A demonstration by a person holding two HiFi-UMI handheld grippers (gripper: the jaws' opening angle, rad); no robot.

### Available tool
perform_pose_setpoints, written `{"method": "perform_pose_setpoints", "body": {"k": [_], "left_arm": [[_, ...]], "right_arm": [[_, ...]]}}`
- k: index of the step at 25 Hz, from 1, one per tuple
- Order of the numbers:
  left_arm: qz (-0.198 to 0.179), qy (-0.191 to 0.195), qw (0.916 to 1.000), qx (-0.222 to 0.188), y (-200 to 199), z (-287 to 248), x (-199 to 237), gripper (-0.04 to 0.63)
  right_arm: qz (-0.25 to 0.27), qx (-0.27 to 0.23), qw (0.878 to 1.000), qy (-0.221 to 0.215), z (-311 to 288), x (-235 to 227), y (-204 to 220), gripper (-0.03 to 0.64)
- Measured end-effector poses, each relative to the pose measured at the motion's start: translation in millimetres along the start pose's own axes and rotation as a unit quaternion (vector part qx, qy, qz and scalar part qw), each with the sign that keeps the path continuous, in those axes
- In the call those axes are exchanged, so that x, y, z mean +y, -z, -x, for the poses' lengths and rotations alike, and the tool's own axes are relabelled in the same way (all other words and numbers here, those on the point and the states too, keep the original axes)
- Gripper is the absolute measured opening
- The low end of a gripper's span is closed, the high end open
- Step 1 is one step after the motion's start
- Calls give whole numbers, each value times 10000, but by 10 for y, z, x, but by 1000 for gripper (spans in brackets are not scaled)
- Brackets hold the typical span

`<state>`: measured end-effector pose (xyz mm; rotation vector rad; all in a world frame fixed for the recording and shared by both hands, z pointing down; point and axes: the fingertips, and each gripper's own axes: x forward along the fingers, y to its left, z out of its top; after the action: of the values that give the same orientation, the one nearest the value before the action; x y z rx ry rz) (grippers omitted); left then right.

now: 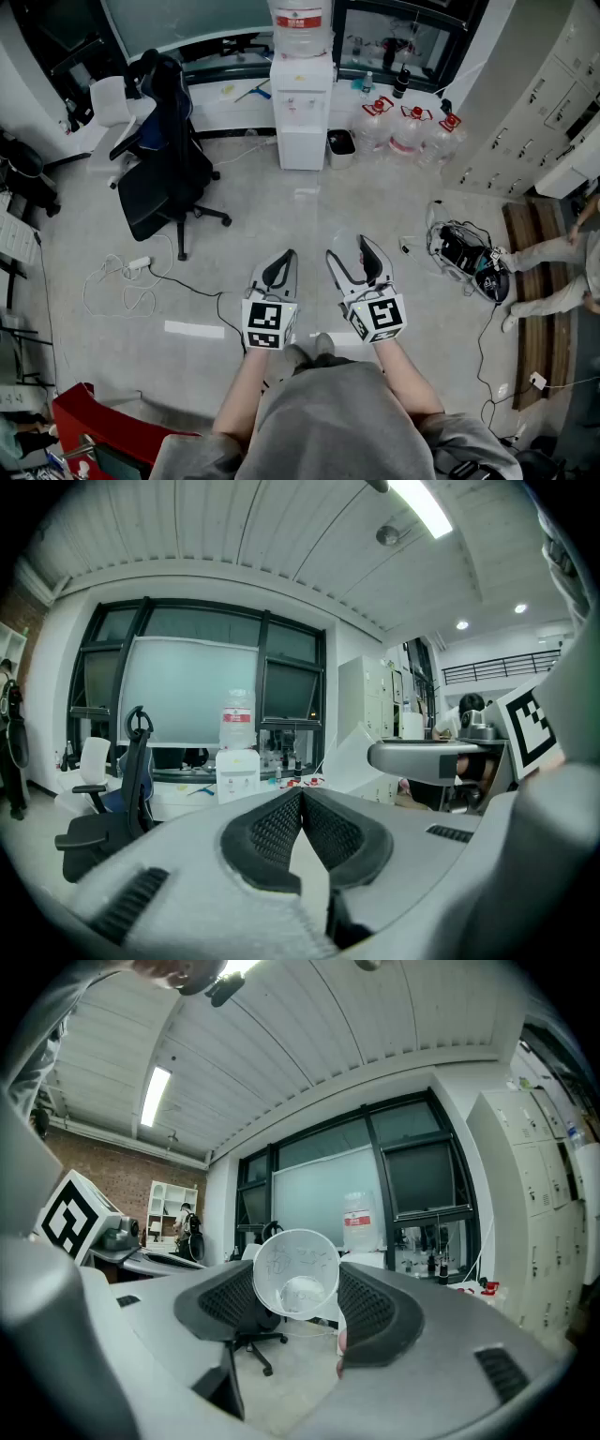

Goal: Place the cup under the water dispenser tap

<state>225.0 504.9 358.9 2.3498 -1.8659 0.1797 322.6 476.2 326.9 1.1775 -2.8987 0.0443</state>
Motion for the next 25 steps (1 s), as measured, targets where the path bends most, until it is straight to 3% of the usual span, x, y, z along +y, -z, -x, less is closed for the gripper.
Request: {"method": "perform_pose_setpoints", "body": {"k": [17, 25], "left_arm": [[-78, 100, 9998, 183, -21, -533, -414, 9], [-204, 29, 9992, 331, -6, -838, -374, 10]], "right_arm": [[-132, 203, 9997, -36, 59, -548, 168, 284], [-374, 150, 9992, -2, -139, -854, 276, 284]]}}
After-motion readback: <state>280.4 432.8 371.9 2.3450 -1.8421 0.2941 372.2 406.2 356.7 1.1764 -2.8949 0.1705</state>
